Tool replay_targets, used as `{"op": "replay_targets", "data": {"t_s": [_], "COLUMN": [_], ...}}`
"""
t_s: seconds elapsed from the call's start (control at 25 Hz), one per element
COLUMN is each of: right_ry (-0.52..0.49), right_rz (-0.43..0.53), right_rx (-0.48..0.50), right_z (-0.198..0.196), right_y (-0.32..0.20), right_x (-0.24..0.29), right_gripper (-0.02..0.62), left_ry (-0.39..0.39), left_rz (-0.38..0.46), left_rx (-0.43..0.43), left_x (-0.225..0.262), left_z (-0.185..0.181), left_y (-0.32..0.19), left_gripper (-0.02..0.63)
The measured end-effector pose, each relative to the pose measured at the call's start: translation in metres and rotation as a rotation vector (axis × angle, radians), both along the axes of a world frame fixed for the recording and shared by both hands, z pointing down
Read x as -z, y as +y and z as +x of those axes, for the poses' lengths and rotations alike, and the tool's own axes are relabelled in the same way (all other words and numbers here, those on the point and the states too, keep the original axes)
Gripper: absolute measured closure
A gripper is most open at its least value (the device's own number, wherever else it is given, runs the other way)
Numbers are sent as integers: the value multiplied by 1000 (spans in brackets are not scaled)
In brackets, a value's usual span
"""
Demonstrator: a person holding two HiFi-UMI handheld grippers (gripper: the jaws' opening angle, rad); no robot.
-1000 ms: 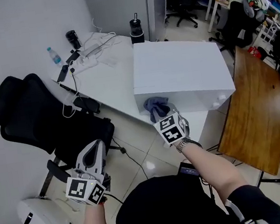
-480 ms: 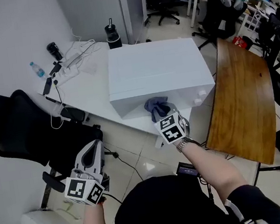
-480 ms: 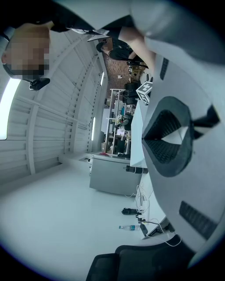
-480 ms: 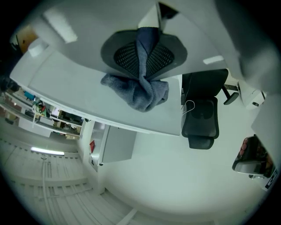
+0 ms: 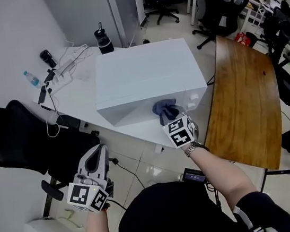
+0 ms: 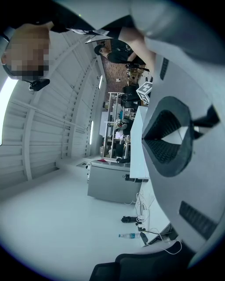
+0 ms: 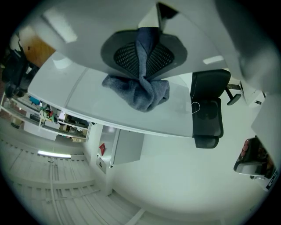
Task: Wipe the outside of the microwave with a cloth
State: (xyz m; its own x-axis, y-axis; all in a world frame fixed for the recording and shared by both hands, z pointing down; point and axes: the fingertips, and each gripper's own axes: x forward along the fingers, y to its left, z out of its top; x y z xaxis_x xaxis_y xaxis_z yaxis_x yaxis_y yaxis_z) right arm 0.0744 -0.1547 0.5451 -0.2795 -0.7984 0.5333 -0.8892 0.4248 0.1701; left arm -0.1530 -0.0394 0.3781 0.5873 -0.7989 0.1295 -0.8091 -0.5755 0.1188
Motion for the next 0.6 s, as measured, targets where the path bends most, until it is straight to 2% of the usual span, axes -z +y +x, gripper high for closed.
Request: {"op": "replay_targets", "data": {"t_s": [0.6], "right_ry": [-20], "right_rz": [1], "right_rx": [-53], "right_z": [83], "right_y": [11], "right_x": [1], "right_gripper": [548], "left_ry": [-21], "left_rz": [-12], "left_rx": [-15], "left_x": [4], "left_z": [71], "left_y": [10], "left_gripper": [601]}}
